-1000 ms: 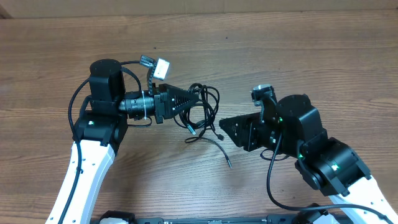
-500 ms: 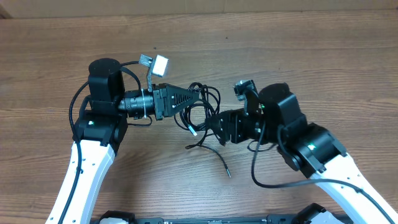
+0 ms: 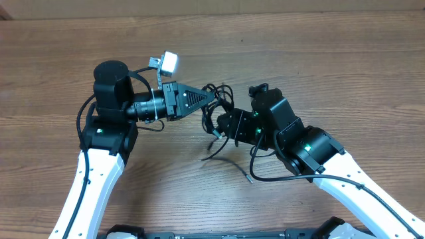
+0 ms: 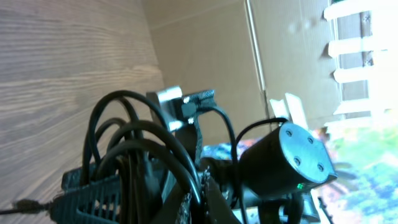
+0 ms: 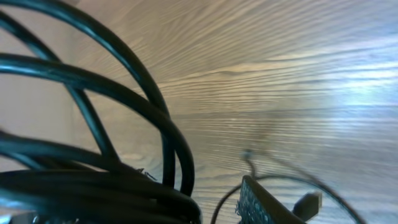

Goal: Untangle cables

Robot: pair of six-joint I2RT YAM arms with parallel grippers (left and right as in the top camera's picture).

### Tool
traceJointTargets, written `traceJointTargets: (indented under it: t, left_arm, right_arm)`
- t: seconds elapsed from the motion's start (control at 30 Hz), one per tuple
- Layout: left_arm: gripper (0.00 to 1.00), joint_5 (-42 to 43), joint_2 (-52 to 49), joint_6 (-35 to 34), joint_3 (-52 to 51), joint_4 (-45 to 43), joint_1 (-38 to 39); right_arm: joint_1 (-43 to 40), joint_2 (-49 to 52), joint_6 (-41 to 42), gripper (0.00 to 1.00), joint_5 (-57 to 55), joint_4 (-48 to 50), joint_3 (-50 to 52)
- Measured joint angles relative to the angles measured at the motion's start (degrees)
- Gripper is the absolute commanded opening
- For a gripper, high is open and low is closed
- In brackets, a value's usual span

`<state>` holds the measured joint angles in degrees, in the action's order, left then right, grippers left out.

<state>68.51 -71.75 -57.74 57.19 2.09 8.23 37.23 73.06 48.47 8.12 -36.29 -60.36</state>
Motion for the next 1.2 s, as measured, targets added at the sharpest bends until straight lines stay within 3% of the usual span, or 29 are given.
traceJointTargets:
  t: [0.27, 0.57, 0.67, 0.73, 0.8, 0.87, 0.9, 0.93, 1.07, 1.2]
  left_arm:
    - [0.04, -0.63, -0.85, -13.99, -1.27, -11.69, 0.02]
    - [0.07, -8.28, -0.2, -26.6, -0.35, -9.84, -1.01]
    - [0.12, -10.78, -0.2, -23.74, -0.24, -5.77, -1.01]
    - [0.17, -12.35, -0.2, -19.65, -0.13, -1.6, -0.98]
    - [0.27, -14.45, -0.15, -14.56, 0.17, 5.64, -1.01]
    - [0.4, -17.09, -0.13, -9.99, 0.31, 12.83, -1.01]
    - [0.55, -19.19, -0.15, -7.8, 0.33, 16.68, -1.01]
    - [0.63, -21.22, -0.13, -5.64, 0.35, 20.35, -0.98]
    - [0.74, -30.99, -0.13, -0.94, 0.5, 33.11, -0.98]
    - [0.82, -37.18, -0.13, 2.32, 0.5, 36.48, -0.72]
  right_arm:
    - [0.02, -0.83, 1.77, 0.45, -9.11, -10.6, -1.97]
    - [-0.39, 1.33, -3.98, 0.45, -13.9, -15.32, 1.25]
    - [-0.39, 1.33, -5.07, 0.46, -13.6, -15.23, 1.25]
    - [-0.39, 1.33, -5.49, 0.52, -13.33, -15.17, 1.25]
    - [-0.39, 1.33, -5.9, 0.55, -12.94, -15.17, 1.25]
    - [-0.39, 1.33, -6.12, 0.65, -12.79, -15.08, 1.25]
    - [-0.39, 1.33, -6.19, 0.74, -12.66, -14.86, 1.25]
    - [-0.42, 1.33, -6.19, 0.75, -12.57, -14.45, 1.25]
    - [-0.44, 1.29, -6.38, 0.77, -12.41, -13.64, 1.25]
    - [-0.46, 0.76, -6.51, 0.95, -12.37, -12.52, 1.25]
